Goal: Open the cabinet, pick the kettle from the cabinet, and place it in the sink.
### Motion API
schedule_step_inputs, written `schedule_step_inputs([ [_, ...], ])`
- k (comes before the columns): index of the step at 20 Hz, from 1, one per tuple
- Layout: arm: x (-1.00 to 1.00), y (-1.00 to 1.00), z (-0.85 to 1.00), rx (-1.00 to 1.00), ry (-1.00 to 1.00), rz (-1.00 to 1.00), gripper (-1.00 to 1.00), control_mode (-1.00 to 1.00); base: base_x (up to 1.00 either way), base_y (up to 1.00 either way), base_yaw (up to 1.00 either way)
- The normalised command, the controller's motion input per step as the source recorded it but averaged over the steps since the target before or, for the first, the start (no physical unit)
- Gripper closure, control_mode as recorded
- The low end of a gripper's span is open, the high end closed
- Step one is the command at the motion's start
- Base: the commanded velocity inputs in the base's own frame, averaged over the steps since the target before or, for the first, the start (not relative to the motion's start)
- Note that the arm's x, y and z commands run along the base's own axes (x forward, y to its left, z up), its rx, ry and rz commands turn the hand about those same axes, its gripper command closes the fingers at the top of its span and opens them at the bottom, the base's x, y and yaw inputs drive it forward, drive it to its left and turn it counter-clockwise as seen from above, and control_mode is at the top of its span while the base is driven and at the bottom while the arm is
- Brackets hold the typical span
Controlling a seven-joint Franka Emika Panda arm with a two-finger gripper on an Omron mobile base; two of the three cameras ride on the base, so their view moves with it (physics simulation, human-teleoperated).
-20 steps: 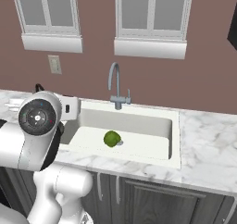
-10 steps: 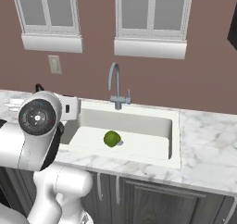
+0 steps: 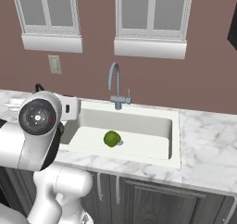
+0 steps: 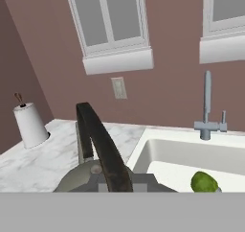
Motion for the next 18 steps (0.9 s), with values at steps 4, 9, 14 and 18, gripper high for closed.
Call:
schedule_step_inputs([
  [4,-0.04,-0.01,0.00,0.01,-0.02,-0.01,1.00,-1.00,0.00,0.00,0.00],
  [9,-0.11,0.02,0.00,-0.04,0.01,-0.26,1.00,-1.00,0.00,0.00,0.00],
  [14,-0.09,0.02,0.09,-0.06,0.11,-0.51,1.00,-1.00,0.00,0.00,0.00],
  [18,-0.17,0.01,0.16,-0.09,0.09,-0.48,1.00,-1.00,0.00,0.00,0.00],
])
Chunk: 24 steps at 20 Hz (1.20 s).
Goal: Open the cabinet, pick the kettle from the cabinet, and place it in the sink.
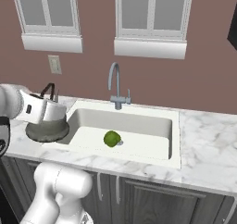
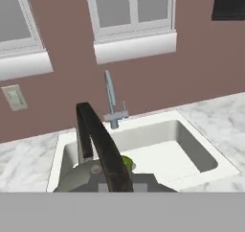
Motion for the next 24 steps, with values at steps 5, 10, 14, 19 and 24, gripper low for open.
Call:
schedule_step_inputs([
  [5,-0.26,-0.05,0.08,-0.05,0.02,-0.47,1.00,-1.00,0.00,0.00,0.00],
  [10,-0.10,-0.04,0.08,-0.11,0.12,-0.59,1.00,-1.00,0.00,0.00,0.00],
  [14,0.02,-0.10,0.06,-0.14,0.16,-0.56,1.00,-1.00,0.00,0.00,0.00],
  [19,0.10,-0.11,0.02,-0.14,0.20,-0.45,1.00,-1.00,0.00,0.00,0.00],
  [24,0.03,-0.15,-0.04,-0.01,0.06,-0.20,1.00,-1.00,0.00,0.00,0.00],
])
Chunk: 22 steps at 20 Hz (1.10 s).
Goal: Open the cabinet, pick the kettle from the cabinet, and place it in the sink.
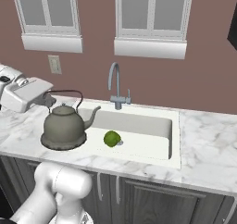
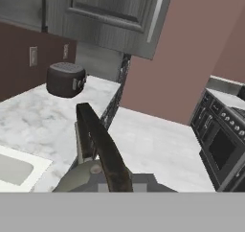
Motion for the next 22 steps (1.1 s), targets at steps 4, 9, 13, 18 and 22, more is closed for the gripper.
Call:
schedule_step_inputs([
  [4,0.02,-0.20,-0.12,0.01,-0.02,-0.05,1.00,-1.00,0.00,0.00,0.00],
  [9,0.11,-0.16,-0.13,0.00,-0.10,0.00,1.00,-1.00,0.00,0.00,0.00],
  [13,0.28,-0.12,-0.09,0.00,-0.02,0.00,1.00,-1.00,0.00,0.00,0.00],
  [18,0.38,-0.09,-0.07,0.00,0.02,0.00,1.00,-1.00,0.00,0.00,0.00],
  [22,0.39,-0.08,-0.04,0.00,0.08,-0.03,1.00,-1.00,0.00,0.00,0.00],
])
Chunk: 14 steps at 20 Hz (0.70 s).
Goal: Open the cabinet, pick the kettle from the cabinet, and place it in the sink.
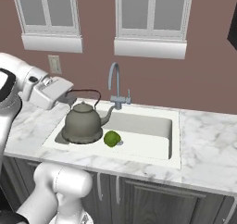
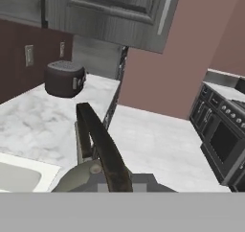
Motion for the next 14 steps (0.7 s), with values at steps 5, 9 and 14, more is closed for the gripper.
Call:
schedule_step_inputs([
  [5,0.27,-0.20,-0.08,0.02,0.05,0.00,1.00,-1.00,0.00,0.00,0.00],
  [9,0.20,-0.22,-0.15,0.05,0.08,0.00,1.00,-1.00,0.00,0.00,0.00],
  [14,0.16,-0.22,-0.21,0.05,0.06,0.01,1.00,-1.00,0.00,0.00,0.00],
])
